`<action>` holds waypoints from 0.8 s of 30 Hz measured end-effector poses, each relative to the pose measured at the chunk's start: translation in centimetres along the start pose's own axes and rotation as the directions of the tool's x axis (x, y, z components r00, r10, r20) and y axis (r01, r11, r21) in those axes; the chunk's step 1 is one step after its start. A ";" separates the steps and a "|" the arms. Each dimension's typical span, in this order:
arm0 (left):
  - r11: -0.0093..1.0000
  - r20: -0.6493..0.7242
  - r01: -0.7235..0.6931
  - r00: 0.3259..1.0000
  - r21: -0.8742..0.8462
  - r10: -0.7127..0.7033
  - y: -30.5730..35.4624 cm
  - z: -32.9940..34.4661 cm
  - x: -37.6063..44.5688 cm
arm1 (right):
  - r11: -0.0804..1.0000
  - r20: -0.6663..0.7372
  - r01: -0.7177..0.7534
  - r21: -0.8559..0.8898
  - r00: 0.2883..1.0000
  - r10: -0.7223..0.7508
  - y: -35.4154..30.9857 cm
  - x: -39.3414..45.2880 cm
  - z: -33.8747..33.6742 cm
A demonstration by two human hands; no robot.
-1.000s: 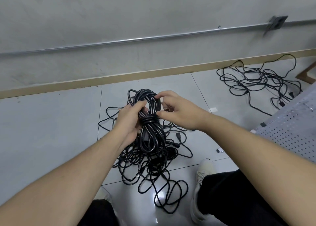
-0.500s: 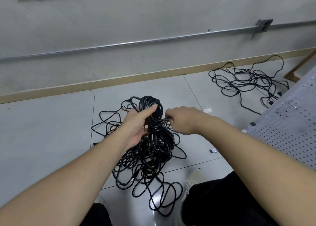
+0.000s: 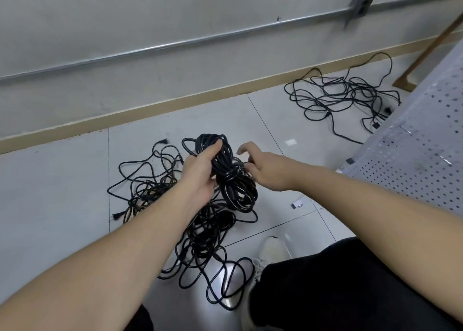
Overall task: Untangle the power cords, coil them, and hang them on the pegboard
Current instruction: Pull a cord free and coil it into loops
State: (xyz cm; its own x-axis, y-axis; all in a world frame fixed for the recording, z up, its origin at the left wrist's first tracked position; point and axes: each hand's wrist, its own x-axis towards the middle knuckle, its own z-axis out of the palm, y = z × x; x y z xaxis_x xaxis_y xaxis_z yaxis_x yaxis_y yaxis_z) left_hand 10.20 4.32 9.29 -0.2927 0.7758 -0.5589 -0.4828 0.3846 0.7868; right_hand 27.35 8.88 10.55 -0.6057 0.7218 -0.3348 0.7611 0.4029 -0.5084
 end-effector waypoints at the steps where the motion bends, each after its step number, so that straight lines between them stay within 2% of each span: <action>1: 1.000 0.014 0.028 1.000 -0.007 -0.028 -0.8 0.9 0.1 | 0.998 -0.024 -0.014 -0.061 1.000 0.012 1.0 -0.1 -0.2; 5: 0.991 0.086 0.136 0.987 -0.015 -0.134 -4.6 4.9 0.8 | 0.904 -0.154 -0.022 -0.428 0.987 -0.049 4.9 -0.9 -0.9; 7: 0.984 0.086 0.180 0.980 -0.020 -0.177 -6.5 6.7 1.4 | 0.867 -0.130 -0.030 -0.497 0.991 -0.040 6.7 -1.9 -0.4; 9: 0.975 0.066 0.221 0.974 -0.022 -0.219 -8.4 8.4 1.9 | 0.903 -0.091 -0.060 -0.426 0.996 0.024 8.6 -3.4 1.2; 12: 0.960 0.055 0.279 0.959 -0.015 -0.278 -11.7 10.1 2.7 | 0.975 -0.096 -0.109 -0.192 0.991 0.092 11.7 -5.3 4.6; 16: 0.927 0.051 0.373 0.926 0.039 -0.374 -16.2 12.0 3.2 | 0.966 -0.109 -0.258 -0.024 0.961 0.254 15.7 -5.7 9.0; 20: 0.900 0.023 0.367 0.923 0.236 -0.383 -19.9 13.0 4.3 | 0.923 -0.094 -0.363 0.126 0.922 0.376 19.0 -6.0 12.6; 24: 0.789 -0.013 0.359 0.913 0.499 -0.408 -21.3 12.2 5.7 | 0.858 -0.077 -0.457 0.236 0.871 0.485 21.5 -5.4 15.4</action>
State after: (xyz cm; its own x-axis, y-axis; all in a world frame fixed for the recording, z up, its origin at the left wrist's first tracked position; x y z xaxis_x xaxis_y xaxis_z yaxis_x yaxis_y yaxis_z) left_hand 28.87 6.60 -7.50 -0.0814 0.5451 -0.8344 -0.0737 0.8316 0.5505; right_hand 43.43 4.92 -10.81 -0.1403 0.8676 -0.4770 0.8749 -0.1168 -0.4699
